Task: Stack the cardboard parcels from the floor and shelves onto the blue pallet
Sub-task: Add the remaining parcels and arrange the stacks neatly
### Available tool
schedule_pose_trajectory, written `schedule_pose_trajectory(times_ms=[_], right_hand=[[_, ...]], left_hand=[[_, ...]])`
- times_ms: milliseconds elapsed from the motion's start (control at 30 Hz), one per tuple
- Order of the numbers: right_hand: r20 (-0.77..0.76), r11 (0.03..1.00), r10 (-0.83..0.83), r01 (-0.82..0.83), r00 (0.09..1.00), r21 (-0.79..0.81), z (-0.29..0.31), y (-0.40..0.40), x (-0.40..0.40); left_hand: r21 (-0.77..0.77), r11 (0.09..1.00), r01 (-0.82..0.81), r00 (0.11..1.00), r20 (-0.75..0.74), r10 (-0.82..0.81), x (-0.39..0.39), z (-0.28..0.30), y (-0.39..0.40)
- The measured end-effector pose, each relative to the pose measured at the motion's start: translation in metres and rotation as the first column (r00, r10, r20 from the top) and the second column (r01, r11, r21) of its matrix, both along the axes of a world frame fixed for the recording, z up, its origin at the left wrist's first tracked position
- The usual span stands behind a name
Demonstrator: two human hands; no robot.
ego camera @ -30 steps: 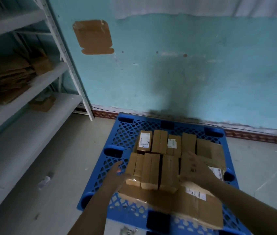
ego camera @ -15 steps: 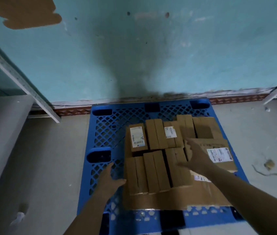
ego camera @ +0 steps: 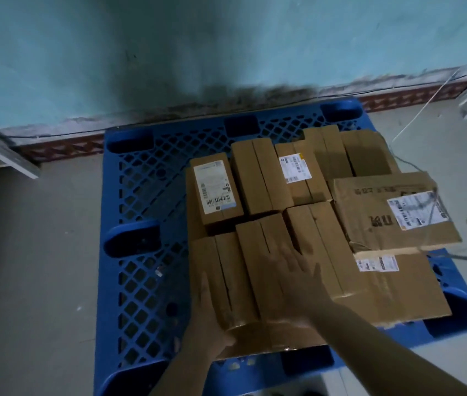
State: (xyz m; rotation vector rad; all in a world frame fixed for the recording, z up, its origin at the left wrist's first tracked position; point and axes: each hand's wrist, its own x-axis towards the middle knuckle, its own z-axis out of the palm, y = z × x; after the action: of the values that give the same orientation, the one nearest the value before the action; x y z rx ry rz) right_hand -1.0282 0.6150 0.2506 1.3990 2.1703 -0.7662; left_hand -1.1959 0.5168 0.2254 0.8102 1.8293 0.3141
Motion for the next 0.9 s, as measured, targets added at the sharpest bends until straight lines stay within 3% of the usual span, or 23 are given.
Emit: schedule_pose_trajectory(times_ms=[133,300,433,600,733,900], right_hand=[[0.046,0.997,0.026,-0.03,0.999,0.071,-0.01,0.002,0.004],[-0.002,0.997,-0.053,0.053,0.999,0.06,-0.011,0.011,0.008],[-0.117,0.98,-0.155,0.167,0.981,0.105,-0.013,0.039,-0.006],[-0.16,0.957,-0.216,0.241,0.963,0.16,-0.02,0.094,-0.031],[-0.096,0.956,-0.216,0.23,0.972,0.182,-0.03,0.115,-0.036],[-0.062,0.97,-0.159,0.168,0.985,0.178,-0.034,0.108,-0.029]], left_hand=[[0.122,0.99,-0.067,0.994,-0.074,0.077,0.008,-0.013,0.012],[0.138,0.99,-0.041,0.999,0.038,0.036,-0.005,-0.017,0.021],[0.198,0.95,-0.24,0.971,0.041,0.236,-0.025,-0.013,0.052],[0.298,0.893,-0.337,0.941,0.086,0.327,-0.046,-0.013,0.119],[0.304,0.897,-0.322,0.945,0.039,0.326,-0.057,-0.037,0.168],[0.245,0.954,-0.175,0.982,-0.029,0.187,-0.061,-0.048,0.186]])
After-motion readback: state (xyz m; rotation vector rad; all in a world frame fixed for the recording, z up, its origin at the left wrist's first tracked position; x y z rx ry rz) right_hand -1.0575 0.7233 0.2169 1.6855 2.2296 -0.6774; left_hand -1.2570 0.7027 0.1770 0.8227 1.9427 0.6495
